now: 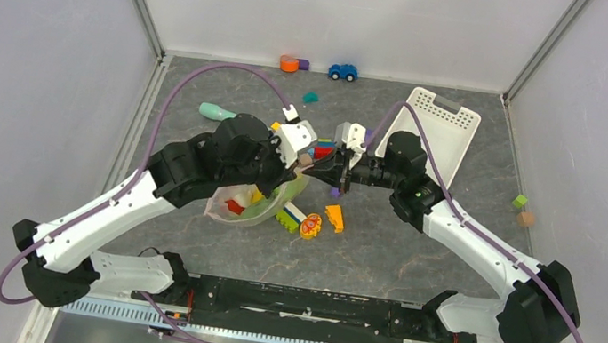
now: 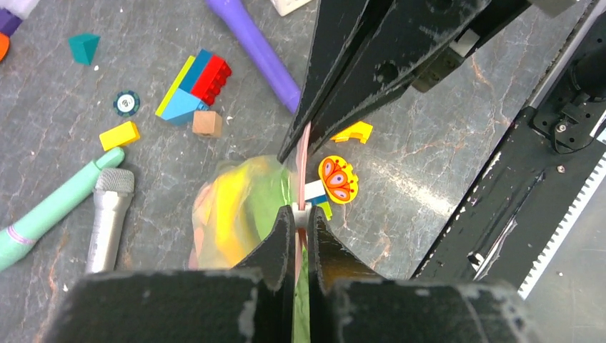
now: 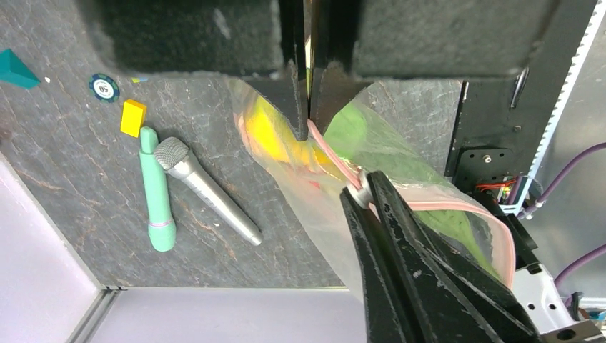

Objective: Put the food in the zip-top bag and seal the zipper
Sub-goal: Zip the zipper food storage bag at the center of the board.

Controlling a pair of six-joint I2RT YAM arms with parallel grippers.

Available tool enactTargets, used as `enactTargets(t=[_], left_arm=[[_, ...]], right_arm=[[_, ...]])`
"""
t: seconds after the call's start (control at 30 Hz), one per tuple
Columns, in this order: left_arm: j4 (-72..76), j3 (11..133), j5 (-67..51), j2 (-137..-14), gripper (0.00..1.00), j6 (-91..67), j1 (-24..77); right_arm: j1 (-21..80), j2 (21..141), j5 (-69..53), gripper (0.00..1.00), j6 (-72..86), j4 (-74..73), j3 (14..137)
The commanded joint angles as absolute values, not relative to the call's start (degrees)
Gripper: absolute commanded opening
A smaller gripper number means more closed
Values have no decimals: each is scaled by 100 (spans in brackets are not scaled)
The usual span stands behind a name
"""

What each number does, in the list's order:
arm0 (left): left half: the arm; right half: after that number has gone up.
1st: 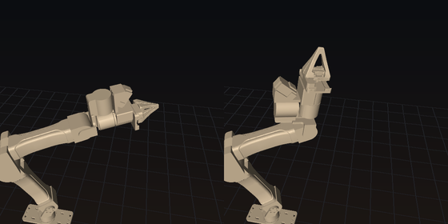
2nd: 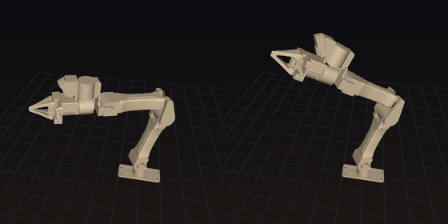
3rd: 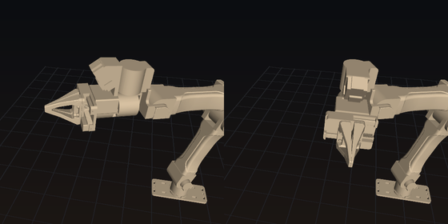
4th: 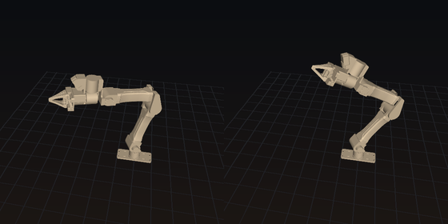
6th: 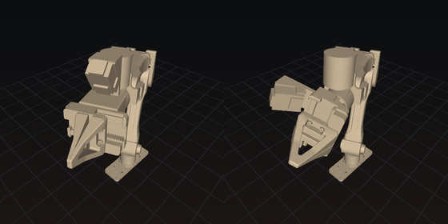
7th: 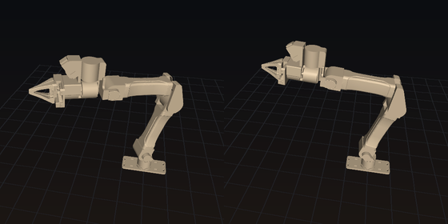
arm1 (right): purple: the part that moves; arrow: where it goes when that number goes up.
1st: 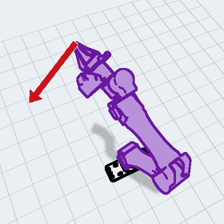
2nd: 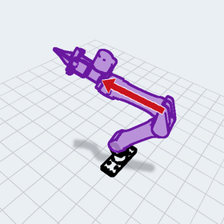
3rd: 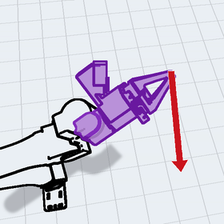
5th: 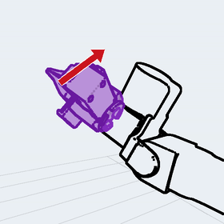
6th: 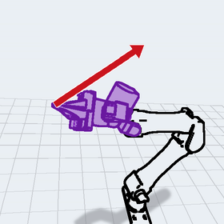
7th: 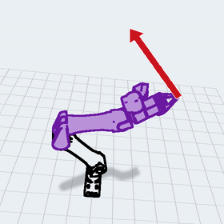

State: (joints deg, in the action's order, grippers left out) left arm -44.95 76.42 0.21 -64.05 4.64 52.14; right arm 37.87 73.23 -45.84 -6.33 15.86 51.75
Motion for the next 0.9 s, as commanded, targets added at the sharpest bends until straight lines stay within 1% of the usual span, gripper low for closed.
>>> enactTargets(t=[0.0, 0.27, 0.73, 0.87], left_arm=[[-5385, 7482, 207, -5955, 2, 115, 5198], [-5441, 7087, 524, -5362, 2, -237, 5202], [-5963, 7153, 1536, -4929, 2, -1145, 5198], [-6061, 7141, 1543, -4741, 2, -1534, 5201]], right_arm=[[3664, 7224, -3747, 0, -752, 1932, 5357], [3660, 7227, -3303, 0, -824, 1839, 5361], [3570, 7222, -2244, 0, -948, 1631, 5377], [3548, 7260, -1865, 0, -1019, 1558, 5417]])
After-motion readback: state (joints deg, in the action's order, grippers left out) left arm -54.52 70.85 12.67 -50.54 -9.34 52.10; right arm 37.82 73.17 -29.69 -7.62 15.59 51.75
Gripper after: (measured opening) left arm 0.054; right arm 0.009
